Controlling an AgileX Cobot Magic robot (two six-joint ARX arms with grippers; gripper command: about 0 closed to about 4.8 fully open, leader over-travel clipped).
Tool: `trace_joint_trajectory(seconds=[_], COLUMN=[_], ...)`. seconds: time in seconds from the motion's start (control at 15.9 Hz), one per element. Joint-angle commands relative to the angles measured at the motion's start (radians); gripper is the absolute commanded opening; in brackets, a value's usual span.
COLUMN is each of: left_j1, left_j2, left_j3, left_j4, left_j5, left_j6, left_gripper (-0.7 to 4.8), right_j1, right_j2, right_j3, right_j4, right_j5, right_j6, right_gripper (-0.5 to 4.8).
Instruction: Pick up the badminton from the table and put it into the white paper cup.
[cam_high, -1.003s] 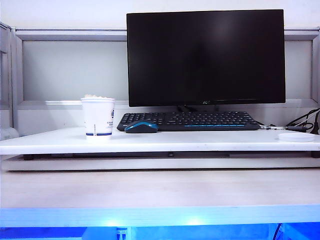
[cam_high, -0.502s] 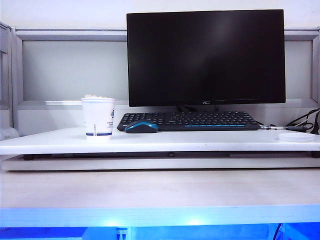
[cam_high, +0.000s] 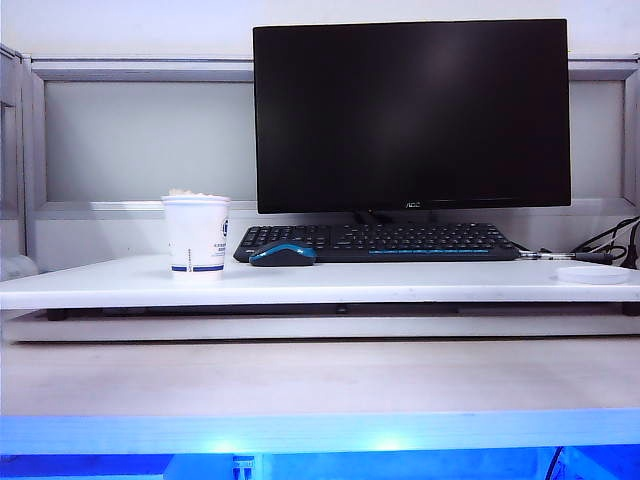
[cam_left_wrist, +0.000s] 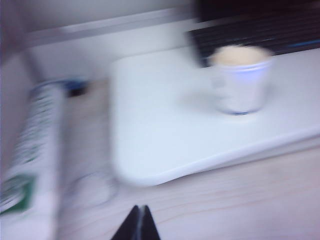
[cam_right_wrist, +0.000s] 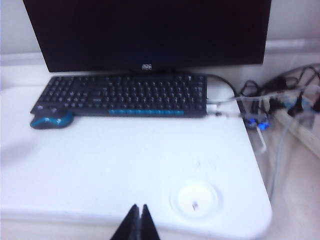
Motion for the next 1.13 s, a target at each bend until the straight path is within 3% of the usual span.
trace_joint_trajectory(seconds=[0.06,0.38,0.69,1.13], left_j1=[0.001,0.001,0.001,0.001], left_j2=[0.000,0.000,0.000,0.000], left_j3=[0.005,-0.027,-0.140,-0.146], left_j4=[-0.026,-0.008,0.138,0.073], left_j5=[-0.143,-0.207,-0.206,-0.200], left_j6=[0.002,0.000,-0.029,-0.029], left_gripper=[-0.06,-0.06,-0.06,-0.06], right_j1=[0.002,0.002,0.003,0.003], right_j2=[-0.116,-0.344,-0.383,-0.383], right_j3=[-0.106,-0.273,-0.309,-0.399], right_j4=[0.001,-0.016,-0.054,-0.079], right_j5=[0.027,0.030,0.034,0.052], right_j6=[0.025,0.032,0.023,0.025], right_gripper=[-0.08,-0.08,-0.08,-0.07])
